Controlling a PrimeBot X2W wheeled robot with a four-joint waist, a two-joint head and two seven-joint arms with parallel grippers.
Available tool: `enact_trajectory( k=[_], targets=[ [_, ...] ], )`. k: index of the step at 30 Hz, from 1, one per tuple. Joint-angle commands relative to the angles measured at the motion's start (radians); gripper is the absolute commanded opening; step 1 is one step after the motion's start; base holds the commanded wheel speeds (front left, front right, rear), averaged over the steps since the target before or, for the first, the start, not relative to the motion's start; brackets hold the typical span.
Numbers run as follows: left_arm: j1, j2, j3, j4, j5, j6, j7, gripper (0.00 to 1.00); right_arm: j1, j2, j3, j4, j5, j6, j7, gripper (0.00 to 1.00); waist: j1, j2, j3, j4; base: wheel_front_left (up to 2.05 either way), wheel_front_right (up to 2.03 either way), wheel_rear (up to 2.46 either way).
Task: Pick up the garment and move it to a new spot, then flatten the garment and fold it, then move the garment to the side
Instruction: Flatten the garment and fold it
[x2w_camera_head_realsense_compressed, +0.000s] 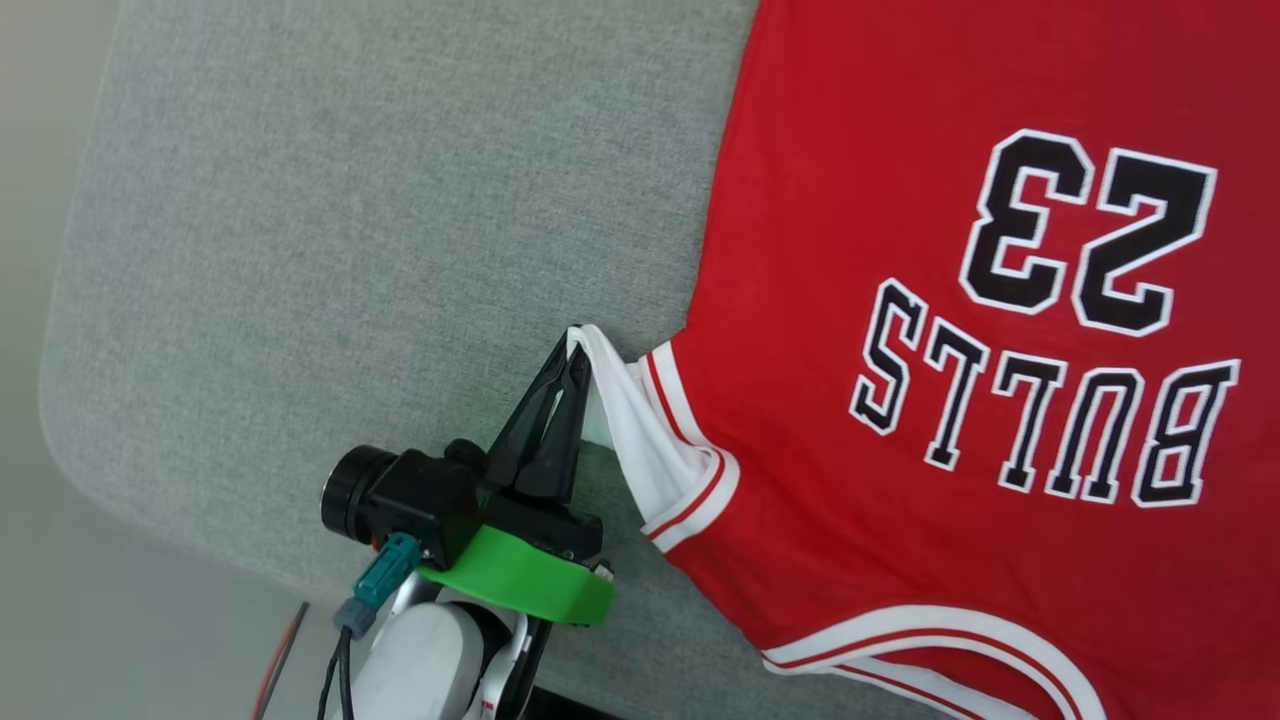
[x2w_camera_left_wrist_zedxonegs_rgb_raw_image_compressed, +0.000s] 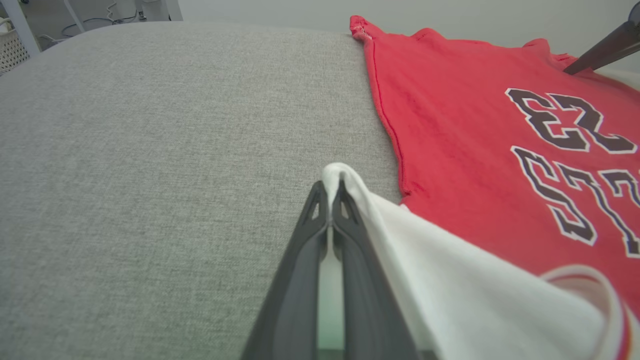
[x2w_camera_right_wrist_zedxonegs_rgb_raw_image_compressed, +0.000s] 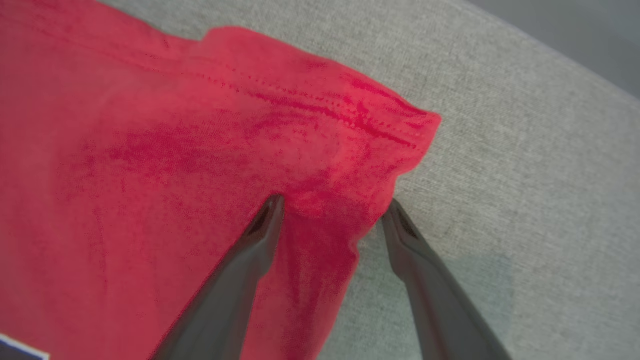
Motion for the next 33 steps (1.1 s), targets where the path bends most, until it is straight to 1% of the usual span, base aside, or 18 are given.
enact_trajectory(
  k=[1, 6, 7, 8, 12, 16, 18, 22, 27, 33],
  targets=[
    [-0.022, -0.012, 0.007, -0.006, 0.013, -0.008, -0.006, 0.0, 0.027, -0.006, 0.017, 0.017, 0.003, -0.001, 0.004, 1.0, -0.0002, 0.0, 0.064, 0.058, 0.0, 0.0, 0.0],
    [-0.024, -0.024, 0.023, 0.003, 0.036, -0.025, -0.006, 0.0, 0.086, -0.023, 0.044, 0.044, 0.032, -0.001, 0.001, 1.0, -0.0002, 0.0, 0.067, 0.055, 0.0, 0.0, 0.0],
    [-0.025, -0.026, 0.028, 0.005, 0.041, -0.027, -0.006, 0.0, 0.093, -0.03, 0.048, 0.044, 0.034, -0.001, 0.0, 0.42, -0.0002, 0.0, 0.065, 0.053, 0.0, 0.0, 0.0],
    [-0.025, -0.028, 0.032, 0.004, 0.044, -0.029, -0.006, 0.0, 0.096, -0.035, 0.051, 0.043, 0.035, -0.001, -0.005, 0.0, -0.0002, 0.0, 0.062, 0.051, 0.0, 0.0, 0.0],
    [-0.016, -0.033, 0.049, 0.008, 0.052, -0.036, -0.006, 0.0, 0.087, -0.047, 0.053, 0.037, 0.036, -0.001, -0.043, 0.0, -0.0002, 0.0, 0.044, 0.039, 0.0, 0.0, 0.0],
    [-0.001, -0.038, 0.07, 0.02, 0.057, -0.04, -0.006, 0.0, 0.06, -0.037, 0.047, 0.027, 0.038, -0.001, -0.132, 0.0, -0.0002, 0.0, 0.006, 0.023, 0.0, 0.0, 0.0],
    [0.011, -0.04, 0.086, 0.029, 0.057, -0.041, -0.006, 0.0, 0.05, -0.032, 0.062, 0.018, 0.041, -0.001, -0.182, 0.0, -0.0002, 0.0, -0.024, 0.011, 0.0, 0.0, 0.0],
    [0.035, -0.039, 0.11, 0.052, 0.066, -0.045, -0.006, 0.0, 0.055, -0.051, 0.111, -0.004, 0.068, -0.001, -0.273, 0.0, -0.0002, 0.0, -0.099, -0.016, 0.0, 0.0, 0.0],
    [0.07, -0.024, 0.137, 0.073, 0.078, -0.049, -0.006, 0.0, 0.096, -0.097, 0.142, -0.054, 0.142, -0.001, -0.384, 0.0, -0.0002, 0.0, -0.186, -0.062, 0.0, 0.0, 0.0],
    [0.115, -0.007, 0.168, 0.085, 0.079, -0.045, -0.006, 0.0, 0.244, -0.166, 0.139, -0.131, 0.224, -0.001, -0.478, 0.0, -0.0002, 0.0, -0.28, -0.117, 0.0, 0.0, 0.0]
  ],
)
